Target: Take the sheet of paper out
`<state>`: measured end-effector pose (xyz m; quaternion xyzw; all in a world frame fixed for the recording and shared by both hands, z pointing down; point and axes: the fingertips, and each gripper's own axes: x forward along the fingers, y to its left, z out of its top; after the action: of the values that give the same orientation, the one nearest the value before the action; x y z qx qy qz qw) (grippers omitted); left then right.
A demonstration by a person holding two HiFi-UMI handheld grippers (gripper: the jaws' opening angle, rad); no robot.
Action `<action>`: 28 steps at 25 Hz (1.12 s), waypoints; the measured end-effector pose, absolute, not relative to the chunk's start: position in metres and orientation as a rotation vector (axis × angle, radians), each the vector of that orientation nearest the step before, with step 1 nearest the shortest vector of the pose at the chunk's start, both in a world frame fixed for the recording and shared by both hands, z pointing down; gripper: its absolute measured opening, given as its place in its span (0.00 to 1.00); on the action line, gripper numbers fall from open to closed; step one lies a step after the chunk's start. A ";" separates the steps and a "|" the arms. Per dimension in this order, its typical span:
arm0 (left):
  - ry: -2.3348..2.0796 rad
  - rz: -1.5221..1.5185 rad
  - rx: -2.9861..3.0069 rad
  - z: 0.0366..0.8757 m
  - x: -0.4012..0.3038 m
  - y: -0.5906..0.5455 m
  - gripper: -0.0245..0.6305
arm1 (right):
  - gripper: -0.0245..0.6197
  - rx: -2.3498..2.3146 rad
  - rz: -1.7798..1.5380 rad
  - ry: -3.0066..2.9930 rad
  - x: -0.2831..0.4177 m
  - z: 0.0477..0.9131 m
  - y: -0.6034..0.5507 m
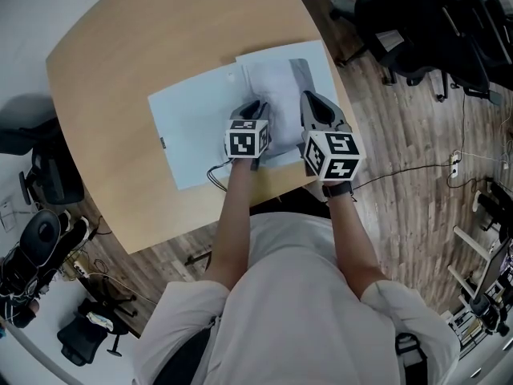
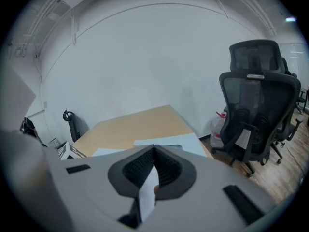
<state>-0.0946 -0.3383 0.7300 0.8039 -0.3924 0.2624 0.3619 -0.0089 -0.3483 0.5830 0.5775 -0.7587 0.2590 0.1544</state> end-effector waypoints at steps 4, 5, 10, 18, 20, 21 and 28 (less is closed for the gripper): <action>-1.051 0.632 2.014 0.732 -0.104 -0.341 0.07 | 0.06 1.662 0.743 -2.174 -0.008 0.582 -0.347; -1.060 0.623 1.998 0.732 -0.107 -0.341 0.06 | 0.06 1.663 0.744 -2.176 -0.008 0.582 -0.347; -1.100 0.609 1.937 0.736 -0.118 -0.339 0.05 | 0.06 1.656 0.739 -2.189 -0.007 0.579 -0.347; -1.171 0.602 1.922 0.721 -0.148 -0.328 0.05 | 0.06 1.622 0.736 -2.256 -0.027 0.568 -0.350; -1.197 0.597 1.917 0.716 -0.160 -0.326 0.05 | 0.06 1.602 0.729 -2.283 -0.037 0.564 -0.350; -1.210 0.593 1.913 0.714 -0.165 -0.326 0.05 | 0.06 1.592 0.725 -2.295 -0.042 0.562 -0.350; -1.295 0.548 1.908 0.690 -0.198 -0.324 0.05 | 0.06 1.536 0.693 -2.352 -0.063 0.552 -0.343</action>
<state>-0.1976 -0.3243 0.6904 0.7458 -0.5063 0.2144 0.3761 -0.0631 -0.3433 0.5515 0.5268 -0.8066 0.2377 0.1241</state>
